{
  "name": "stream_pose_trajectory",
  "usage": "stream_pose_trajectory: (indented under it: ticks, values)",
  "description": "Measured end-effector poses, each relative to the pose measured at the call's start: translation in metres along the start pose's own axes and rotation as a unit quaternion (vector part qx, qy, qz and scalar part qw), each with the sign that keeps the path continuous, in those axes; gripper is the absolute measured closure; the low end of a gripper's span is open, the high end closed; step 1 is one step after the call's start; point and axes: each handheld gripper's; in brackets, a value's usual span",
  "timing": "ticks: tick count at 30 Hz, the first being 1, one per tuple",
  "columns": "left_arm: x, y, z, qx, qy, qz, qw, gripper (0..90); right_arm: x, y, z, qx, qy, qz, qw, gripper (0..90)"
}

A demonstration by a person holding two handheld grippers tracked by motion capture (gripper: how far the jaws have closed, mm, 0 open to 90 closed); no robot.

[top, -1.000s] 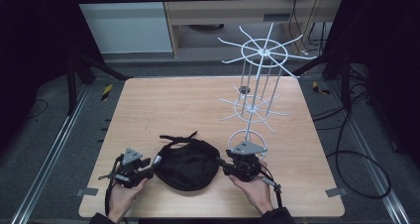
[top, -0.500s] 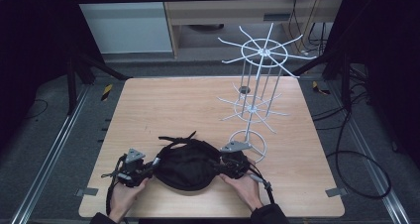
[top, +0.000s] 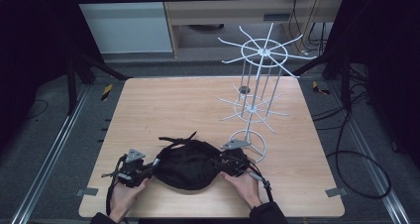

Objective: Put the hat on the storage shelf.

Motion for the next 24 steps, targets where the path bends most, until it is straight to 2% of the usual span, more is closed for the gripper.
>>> stream_pose_trajectory:
  ticks: [4, 5, 8, 9, 13, 15, 16, 19, 22, 24]
  values:
    - [0.0, 0.0, 0.0, 0.002, 0.001, 0.003, 1.0, 80.4, -0.001, -0.003, 0.0, 0.0, -0.001, -0.002, 1.0, 46.1]
    - [0.0, -0.001, 0.0, 0.003, 0.0, 0.004, 1.0, 80.4, -0.001, -0.002, 0.0, 0.002, 0.002, 0.001, 1.0, 51.3]
    - [0.0, -0.001, 0.0, 0.002, 0.0, 0.004, 1.0, 80.5, 0.001, 0.0, -0.001, 0.002, 0.005, -0.001, 1.0, 55.1]
    - [0.0, -0.002, -0.001, 0.002, -0.001, 0.005, 1.0, 80.5, 0.0, 0.003, -0.001, -0.009, 0.007, -0.021, 0.9997, 68.4]
    - [0.0, -0.003, -0.001, 0.003, -0.001, 0.003, 1.0, 80.7, -0.004, 0.003, -0.001, -0.005, 0.001, -0.022, 0.9997, 79.1]
    - [0.0, -0.005, -0.001, 0.003, -0.003, 0.002, 1.0, 80.7, -0.008, 0.006, -0.001, -0.008, -0.012, -0.019, 0.9997, 83.1]
    - [0.0, -0.006, -0.001, 0.006, -0.005, 0.003, 1.0, 80.8, -0.011, 0.008, 0.0, -0.016, -0.027, -0.015, 0.9994, 83.7]
    - [0.003, -0.011, 0.001, 0.01, -0.009, 0.003, 0.9999, 81.0, -0.028, 0.019, 0.007, -0.051, -0.077, -0.011, 0.9957, 84.4]
    - [0.009, -0.015, 0.006, 0.01, -0.015, 0.004, 0.9998, 81.2, -0.044, 0.032, 0.015, -0.083, -0.12, 0.002, 0.9893, 84.7]
    - [0.014, -0.016, 0.009, 0.007, -0.02, 0.002, 0.9998, 81.4, -0.051, 0.04, 0.017, -0.106, -0.135, 0.011, 0.985, 84.8]
Point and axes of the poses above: each handheld gripper's, and its own axes: x roughly forward along the jaws, z roughly out of its top, y roughly to its left, and after that the axes turned 3 degrees about y, right-handed
